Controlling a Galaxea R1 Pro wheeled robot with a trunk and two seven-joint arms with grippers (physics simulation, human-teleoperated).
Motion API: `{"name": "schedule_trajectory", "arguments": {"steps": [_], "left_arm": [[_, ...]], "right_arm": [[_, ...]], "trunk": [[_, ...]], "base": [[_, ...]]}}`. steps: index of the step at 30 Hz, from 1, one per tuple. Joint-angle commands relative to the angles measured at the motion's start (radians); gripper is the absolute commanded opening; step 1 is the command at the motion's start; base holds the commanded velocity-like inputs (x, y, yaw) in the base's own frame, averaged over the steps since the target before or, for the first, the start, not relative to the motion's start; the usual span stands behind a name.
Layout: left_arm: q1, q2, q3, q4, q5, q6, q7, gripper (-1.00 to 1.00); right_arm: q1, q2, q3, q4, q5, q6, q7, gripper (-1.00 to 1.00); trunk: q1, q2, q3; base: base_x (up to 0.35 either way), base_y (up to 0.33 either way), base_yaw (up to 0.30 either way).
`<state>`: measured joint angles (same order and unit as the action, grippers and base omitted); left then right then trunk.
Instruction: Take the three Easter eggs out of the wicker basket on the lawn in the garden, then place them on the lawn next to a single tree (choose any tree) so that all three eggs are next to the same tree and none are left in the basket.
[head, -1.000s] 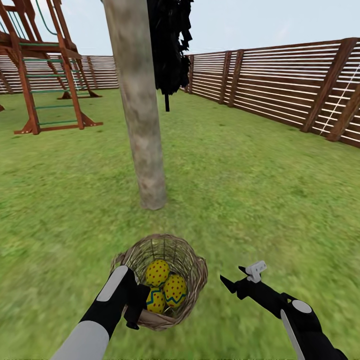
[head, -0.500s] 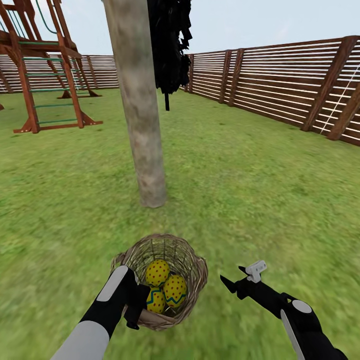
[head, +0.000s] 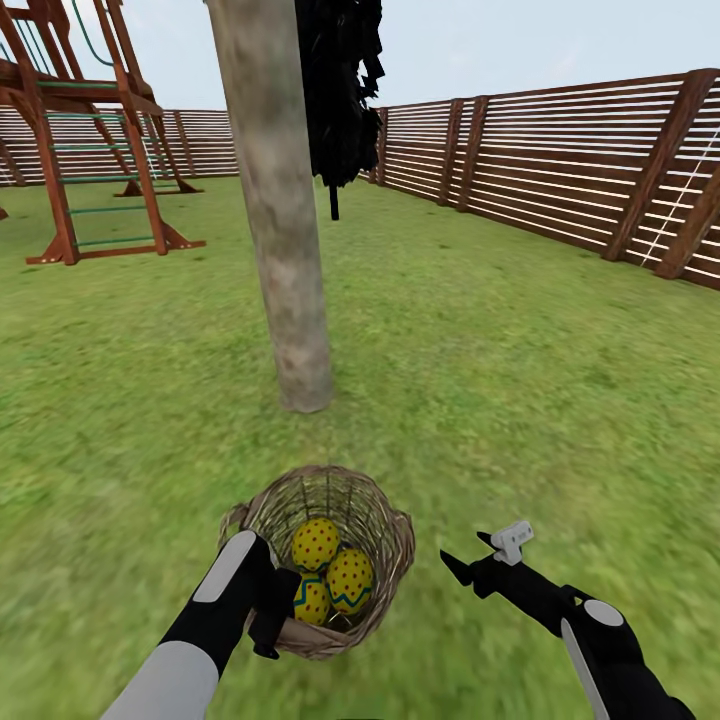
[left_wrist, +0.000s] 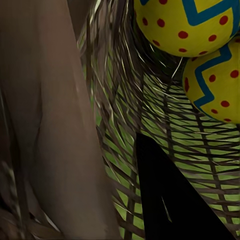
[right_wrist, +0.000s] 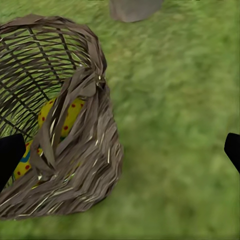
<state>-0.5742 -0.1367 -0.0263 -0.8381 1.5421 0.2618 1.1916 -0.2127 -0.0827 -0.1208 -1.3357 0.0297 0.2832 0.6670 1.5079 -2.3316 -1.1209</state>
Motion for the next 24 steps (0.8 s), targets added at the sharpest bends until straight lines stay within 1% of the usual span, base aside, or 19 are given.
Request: {"name": "schedule_trajectory", "arguments": {"steps": [1, 14, 15, 24], "left_arm": [[0.0, 0.0, 0.0, -0.001, -0.008, 0.014, 0.001, -1.0], [0.0, 0.0, 0.0, -0.002, -0.01, 0.014, 0.003, -1.0], [0.0, 0.0, 0.0, -0.002, -0.01, 0.014, 0.003, 1.0], [0.0, -0.001, 0.0, -0.002, -0.01, 0.014, 0.003, 1.0]], "right_arm": [[0.0, 0.001, -0.002, -0.002, 0.004, 0.006, 0.006, 1.0], [0.0, 0.001, -0.002, 0.0, 0.004, 0.007, 0.004, 1.0], [0.0, 0.001, -0.002, 0.0, 0.004, 0.007, 0.004, 1.0], [0.0, 0.002, -0.002, 0.0, 0.004, 0.007, 0.003, 1.0]], "trunk": [[0.0, 0.0, -0.001], [0.0, 0.0, -0.001], [0.0, 0.0, -0.001], [0.0, 0.0, -0.001]], "base": [[0.0, 0.0, 0.0], [0.0, 0.0, 0.0], [0.0, 0.0, 0.0], [0.0, 0.0, 0.0]]}}
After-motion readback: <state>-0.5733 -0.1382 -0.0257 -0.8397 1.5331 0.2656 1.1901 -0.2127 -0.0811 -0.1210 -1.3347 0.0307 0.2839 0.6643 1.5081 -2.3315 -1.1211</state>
